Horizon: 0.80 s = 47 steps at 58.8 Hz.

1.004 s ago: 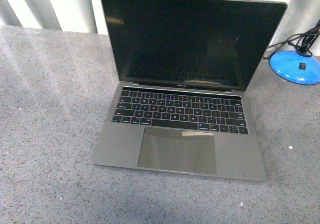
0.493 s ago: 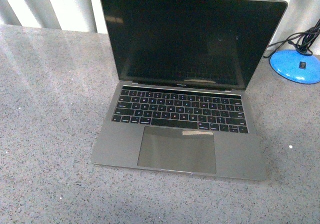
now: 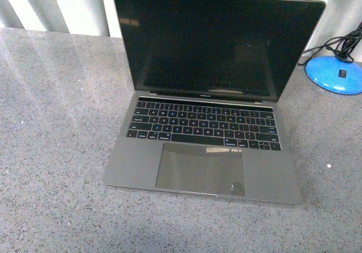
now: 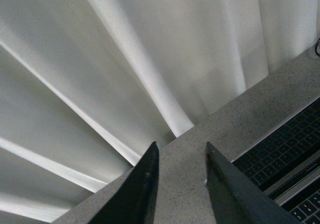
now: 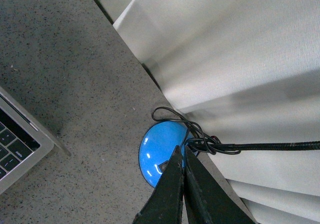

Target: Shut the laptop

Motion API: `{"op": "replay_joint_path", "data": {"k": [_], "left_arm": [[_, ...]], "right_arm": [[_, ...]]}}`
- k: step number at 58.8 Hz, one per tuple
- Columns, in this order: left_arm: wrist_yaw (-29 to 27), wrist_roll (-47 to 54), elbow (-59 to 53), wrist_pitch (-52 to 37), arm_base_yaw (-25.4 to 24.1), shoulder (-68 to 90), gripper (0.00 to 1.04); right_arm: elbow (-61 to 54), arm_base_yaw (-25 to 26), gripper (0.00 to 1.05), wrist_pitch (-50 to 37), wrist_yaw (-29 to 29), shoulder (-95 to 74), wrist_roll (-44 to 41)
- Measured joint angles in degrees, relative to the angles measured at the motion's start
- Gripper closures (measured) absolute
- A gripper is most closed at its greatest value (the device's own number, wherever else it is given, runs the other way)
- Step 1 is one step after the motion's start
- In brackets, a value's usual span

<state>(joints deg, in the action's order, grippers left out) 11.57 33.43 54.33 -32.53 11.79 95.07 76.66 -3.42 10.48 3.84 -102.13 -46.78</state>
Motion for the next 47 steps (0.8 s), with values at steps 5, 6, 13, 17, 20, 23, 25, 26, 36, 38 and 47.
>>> {"op": "replay_joint_path", "data": {"k": [5,6,13,17,20,23,25,26,36,38,47], "left_arm": [[0.90,1.38,2.91,1.40,0.13,2.08,1.00],[0.94,1.33,3.54,1.73,0.13,2.51,1.01],[2.62,3.96,6.88,3.67,0.44,5.03,1.01],[3.02,4.85,8.37,4.57,0.72,6.12,1.01],[3.50,5.86,9.53,5.46,1.03,7.02,1.01],[3.85,6.82,10.14,6.08,1.36,7.74,1.01],[4.09,7.52,10.47,6.67,1.62,8.33,1.01],[4.09,7.78,10.54,6.73,1.73,8.46,1.01],[4.70,10.36,11.04,8.07,3.06,10.93,1.01],[4.92,10.51,11.17,8.41,3.21,11.26,1.01],[4.98,11.61,12.52,9.42,3.74,12.83,1.01]], "right_arm": [[2.47,0.02,1.04,1.70,0.59,-1.81,-0.55],[2.93,0.02,1.04,1.86,0.70,-2.25,-0.66],[5.18,0.00,1.04,3.15,1.86,-5.01,-1.49],[5.99,-0.02,1.04,3.63,2.38,-6.03,-1.51],[6.56,-0.22,1.04,4.02,2.93,-6.88,-1.57],[6.99,-0.44,1.04,4.26,3.45,-7.45,-1.79],[7.23,-0.55,1.04,4.44,3.80,-7.78,-2.01],[7.30,-0.57,1.04,4.46,3.87,-7.87,-2.03],[8.24,-1.33,1.04,5.01,5.03,-9.73,-3.23],[8.37,-1.51,1.04,5.42,5.27,-10.21,-3.91],[9.68,-1.66,1.04,6.82,6.29,-12.07,-6.51]]}}
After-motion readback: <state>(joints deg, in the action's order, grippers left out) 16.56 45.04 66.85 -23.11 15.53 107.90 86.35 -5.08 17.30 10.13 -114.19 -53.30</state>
